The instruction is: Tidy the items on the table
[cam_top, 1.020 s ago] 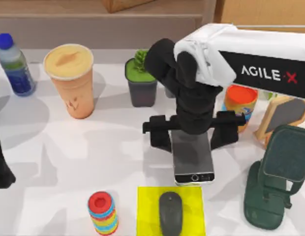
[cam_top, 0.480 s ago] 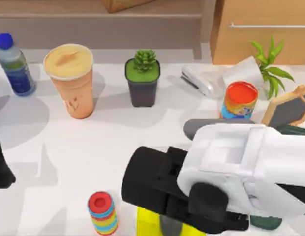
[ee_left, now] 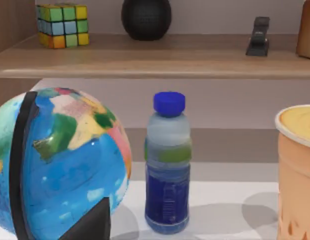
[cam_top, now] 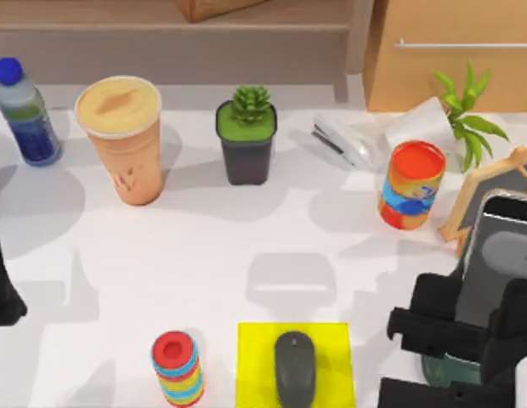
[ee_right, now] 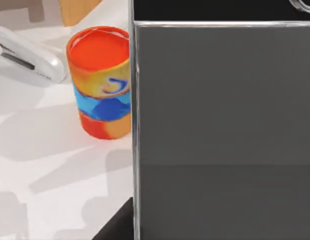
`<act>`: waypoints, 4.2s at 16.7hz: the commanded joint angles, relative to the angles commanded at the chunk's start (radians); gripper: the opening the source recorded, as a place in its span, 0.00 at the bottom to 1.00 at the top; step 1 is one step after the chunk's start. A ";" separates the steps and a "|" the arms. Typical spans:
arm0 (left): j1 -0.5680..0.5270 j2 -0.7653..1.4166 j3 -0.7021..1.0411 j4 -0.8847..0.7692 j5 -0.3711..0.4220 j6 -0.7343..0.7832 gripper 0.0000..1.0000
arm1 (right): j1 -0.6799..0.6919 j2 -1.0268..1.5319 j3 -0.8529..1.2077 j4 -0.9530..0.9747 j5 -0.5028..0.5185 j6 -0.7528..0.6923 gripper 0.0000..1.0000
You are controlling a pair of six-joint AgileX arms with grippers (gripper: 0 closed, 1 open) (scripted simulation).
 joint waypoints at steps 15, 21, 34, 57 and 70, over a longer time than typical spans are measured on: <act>0.000 0.000 0.000 0.000 0.000 0.000 1.00 | 0.142 -0.185 -0.022 0.058 0.014 -0.228 0.00; 0.000 0.000 0.000 0.000 0.000 0.000 1.00 | -0.069 -0.184 -0.127 0.342 0.007 -0.416 0.00; 0.000 0.000 0.000 0.000 0.000 0.000 1.00 | -0.221 -0.108 -0.178 0.494 -0.003 -0.464 0.30; 0.000 0.000 0.000 0.000 0.000 0.000 1.00 | -0.212 -0.204 -0.157 0.467 0.001 -0.391 1.00; 0.000 0.000 0.000 0.000 0.000 0.000 1.00 | -0.082 -0.109 -0.132 0.227 0.034 -0.144 1.00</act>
